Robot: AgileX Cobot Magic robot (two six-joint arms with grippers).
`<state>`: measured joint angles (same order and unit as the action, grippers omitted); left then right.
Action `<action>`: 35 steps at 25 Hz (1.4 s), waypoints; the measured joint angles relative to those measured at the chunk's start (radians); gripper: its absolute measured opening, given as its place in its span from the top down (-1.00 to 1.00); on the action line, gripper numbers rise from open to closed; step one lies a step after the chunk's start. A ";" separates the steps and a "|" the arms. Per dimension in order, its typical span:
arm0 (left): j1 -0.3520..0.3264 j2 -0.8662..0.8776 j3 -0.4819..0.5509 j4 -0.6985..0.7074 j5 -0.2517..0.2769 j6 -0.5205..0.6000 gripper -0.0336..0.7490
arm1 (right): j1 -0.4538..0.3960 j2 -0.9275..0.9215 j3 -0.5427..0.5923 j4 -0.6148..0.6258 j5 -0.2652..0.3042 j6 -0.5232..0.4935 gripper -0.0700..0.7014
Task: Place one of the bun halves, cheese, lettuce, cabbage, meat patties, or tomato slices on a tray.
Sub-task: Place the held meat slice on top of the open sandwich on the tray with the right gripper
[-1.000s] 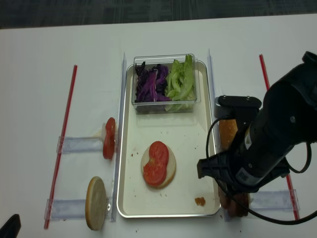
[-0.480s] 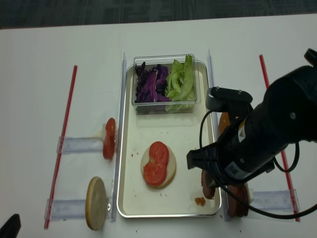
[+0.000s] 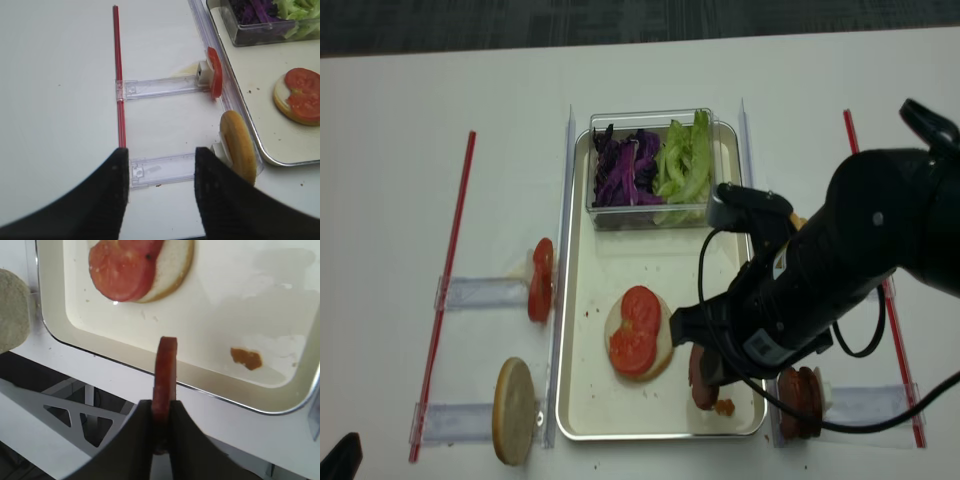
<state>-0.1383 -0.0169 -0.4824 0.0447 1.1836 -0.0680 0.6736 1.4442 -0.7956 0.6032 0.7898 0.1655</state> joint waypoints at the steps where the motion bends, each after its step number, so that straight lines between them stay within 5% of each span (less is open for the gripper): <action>1: 0.000 0.000 0.000 0.000 0.000 0.000 0.17 | 0.000 0.016 0.000 0.030 -0.010 -0.030 0.54; 23: 0.000 0.000 0.000 0.000 0.000 0.000 0.17 | -0.112 0.250 -0.089 0.500 -0.030 -0.520 0.54; 35: 0.000 0.000 0.000 0.000 0.000 0.000 0.17 | -0.119 0.387 -0.189 0.579 0.009 -0.598 0.54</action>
<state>-0.1383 -0.0169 -0.4824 0.0447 1.1836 -0.0680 0.5550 1.8308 -0.9844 1.1819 0.7987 -0.4321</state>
